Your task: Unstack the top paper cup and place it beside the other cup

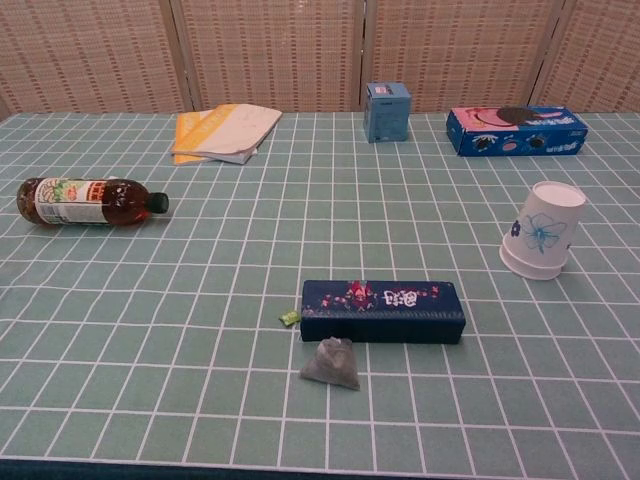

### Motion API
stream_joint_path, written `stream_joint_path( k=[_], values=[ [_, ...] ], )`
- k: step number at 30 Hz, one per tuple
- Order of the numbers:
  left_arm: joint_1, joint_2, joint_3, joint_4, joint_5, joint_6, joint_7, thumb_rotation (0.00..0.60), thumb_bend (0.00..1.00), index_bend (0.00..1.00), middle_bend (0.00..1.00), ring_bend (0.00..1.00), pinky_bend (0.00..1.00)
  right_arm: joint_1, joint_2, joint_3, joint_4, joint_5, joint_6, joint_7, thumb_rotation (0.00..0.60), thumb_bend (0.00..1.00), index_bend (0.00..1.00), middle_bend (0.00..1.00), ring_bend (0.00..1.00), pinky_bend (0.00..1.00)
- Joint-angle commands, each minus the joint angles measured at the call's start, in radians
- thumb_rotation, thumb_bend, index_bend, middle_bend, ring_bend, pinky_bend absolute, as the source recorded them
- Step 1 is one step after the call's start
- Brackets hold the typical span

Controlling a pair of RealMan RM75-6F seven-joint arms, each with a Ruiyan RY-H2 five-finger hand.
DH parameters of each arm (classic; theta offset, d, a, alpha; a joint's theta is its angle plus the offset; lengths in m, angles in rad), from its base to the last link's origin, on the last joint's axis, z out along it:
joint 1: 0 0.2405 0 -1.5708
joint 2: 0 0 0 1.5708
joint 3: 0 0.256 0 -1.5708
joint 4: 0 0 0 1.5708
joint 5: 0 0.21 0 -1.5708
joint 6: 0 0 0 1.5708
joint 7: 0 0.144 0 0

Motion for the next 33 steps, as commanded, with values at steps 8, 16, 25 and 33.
stream_joint_path(
  k=[8,16,25,33],
  values=[
    [0.001,0.002,0.002,-0.002,0.003,0.004,-0.005,0.600,0.49,0.00,0.00,0.00,0.00,0.011,-0.005,0.005,0.001,0.012,-0.025,0.000,0.600,0.19,0.07,0.00,0.00,0.00],
    [0.009,0.013,0.002,-0.009,0.004,0.019,-0.027,0.600,0.50,0.00,0.00,0.00,0.00,0.061,0.031,0.023,-0.053,0.050,-0.116,-0.038,0.600,0.19,0.07,0.00,0.00,0.00],
    [0.008,0.009,0.003,-0.012,0.002,0.013,-0.015,0.600,0.50,0.00,0.00,0.00,0.00,0.174,0.140,0.064,-0.222,0.126,-0.306,-0.093,0.600,0.20,0.07,0.00,0.00,0.00],
    [0.014,0.015,0.002,-0.014,0.012,0.033,-0.028,0.600,0.50,0.00,0.00,0.00,0.00,0.282,0.179,0.111,-0.284,0.262,-0.487,-0.135,0.600,0.22,0.07,0.00,0.00,0.00]
  ],
)
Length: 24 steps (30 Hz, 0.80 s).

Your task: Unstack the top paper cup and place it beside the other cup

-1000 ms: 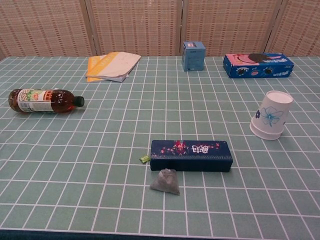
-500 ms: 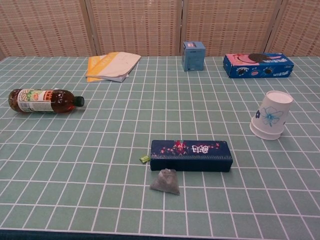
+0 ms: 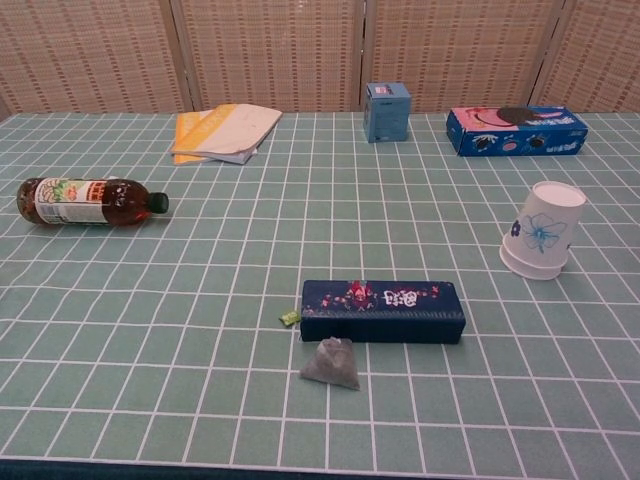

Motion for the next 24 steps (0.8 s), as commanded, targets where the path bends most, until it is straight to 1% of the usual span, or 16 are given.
stream_joint_path(
  k=[1,4,6,12,17,24],
  values=[
    [0.002,0.001,-0.001,0.001,0.003,0.005,-0.005,0.600,0.50,0.00,0.00,0.00,0.00,0.058,0.015,0.033,-0.024,0.073,-0.073,-0.021,0.600,0.22,0.07,0.00,0.00,0.00],
    [0.004,0.002,0.001,-0.001,0.009,0.012,-0.008,0.600,0.49,0.00,0.00,0.00,0.00,0.090,0.002,0.052,-0.019,0.126,-0.108,-0.049,0.600,0.23,0.09,0.00,0.00,0.00],
    [0.006,0.003,0.002,-0.002,0.013,0.016,-0.009,0.600,0.49,0.00,0.00,0.00,0.00,0.109,-0.012,0.062,-0.012,0.161,-0.128,-0.068,0.600,0.23,0.11,0.00,0.00,0.00],
    [0.008,0.006,-0.001,-0.002,0.012,0.020,-0.015,0.600,0.50,0.00,0.00,0.00,0.00,0.151,-0.047,0.074,0.008,0.237,-0.168,-0.111,0.600,0.24,0.19,0.00,0.00,0.00],
    [0.010,0.007,0.001,-0.004,0.017,0.023,-0.015,0.600,0.50,0.00,0.00,0.00,0.00,0.172,-0.063,0.076,0.020,0.259,-0.193,-0.101,0.600,0.24,0.19,0.00,0.00,0.00],
    [0.012,0.009,-0.001,-0.007,0.015,0.025,-0.019,0.600,0.50,0.00,0.00,0.00,0.00,0.205,-0.088,0.073,0.043,0.311,-0.222,-0.135,0.600,0.24,0.19,0.00,0.00,0.00]
  ],
)
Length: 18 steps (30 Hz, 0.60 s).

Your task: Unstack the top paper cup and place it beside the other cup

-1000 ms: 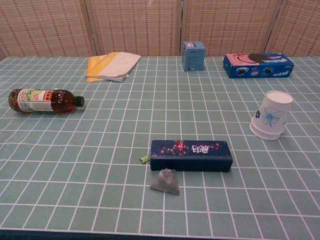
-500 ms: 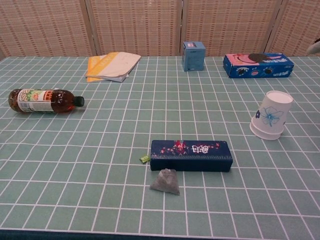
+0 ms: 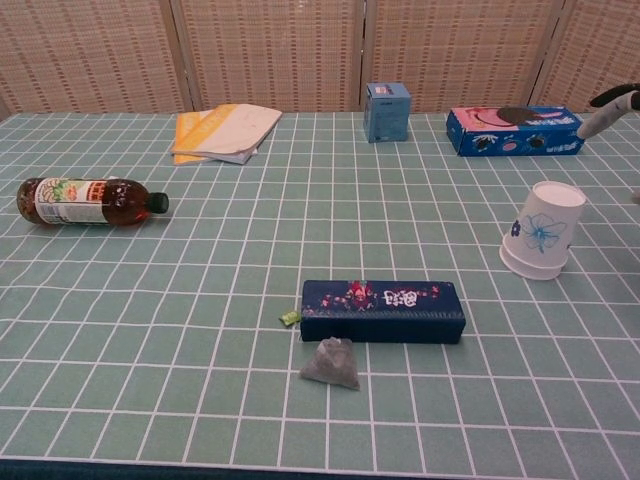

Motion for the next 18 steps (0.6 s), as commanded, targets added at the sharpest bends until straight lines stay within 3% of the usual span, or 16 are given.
stream_joint_path(
  k=[1,18],
  values=[
    [0.000,0.000,0.000,0.000,0.001,0.000,0.000,0.600,0.49,0.00,0.00,0.00,0.00,0.013,-0.012,-0.002,0.007,0.017,-0.010,-0.014,0.600,0.24,0.19,0.00,0.00,0.00],
    [0.005,0.006,-0.001,-0.005,0.004,0.005,-0.012,0.600,0.49,0.00,0.00,0.00,0.00,0.063,-0.060,-0.012,0.048,0.087,-0.044,-0.041,0.600,0.24,0.19,0.00,0.00,0.00]
  ],
)
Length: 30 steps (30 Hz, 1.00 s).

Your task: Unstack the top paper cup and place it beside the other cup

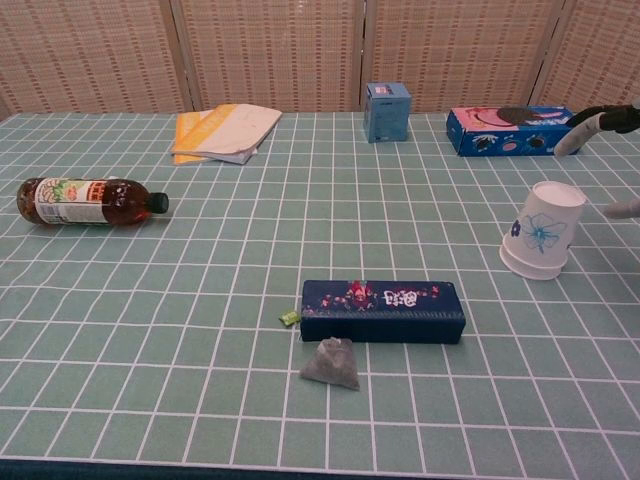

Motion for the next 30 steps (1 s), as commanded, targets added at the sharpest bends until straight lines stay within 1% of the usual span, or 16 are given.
stream_joint_path(
  k=[1,21,30],
  values=[
    [0.000,0.000,-0.001,0.000,-0.002,-0.001,0.000,0.600,0.49,0.00,0.00,0.00,0.00,0.005,-0.004,-0.001,0.005,0.005,-0.004,0.002,0.600,0.24,0.19,0.00,0.00,0.00],
    [0.000,0.000,-0.004,0.002,-0.001,0.000,-0.004,0.600,0.50,0.00,0.00,0.00,0.00,0.041,-0.049,-0.014,0.053,0.038,-0.031,0.007,0.600,0.23,0.19,0.00,0.00,0.00],
    [-0.001,0.000,-0.002,0.005,0.000,-0.005,-0.003,0.600,0.50,0.00,0.00,0.00,0.00,0.052,-0.060,-0.013,0.068,0.053,-0.029,0.006,0.600,0.22,0.25,0.00,0.00,0.00]
  ],
)
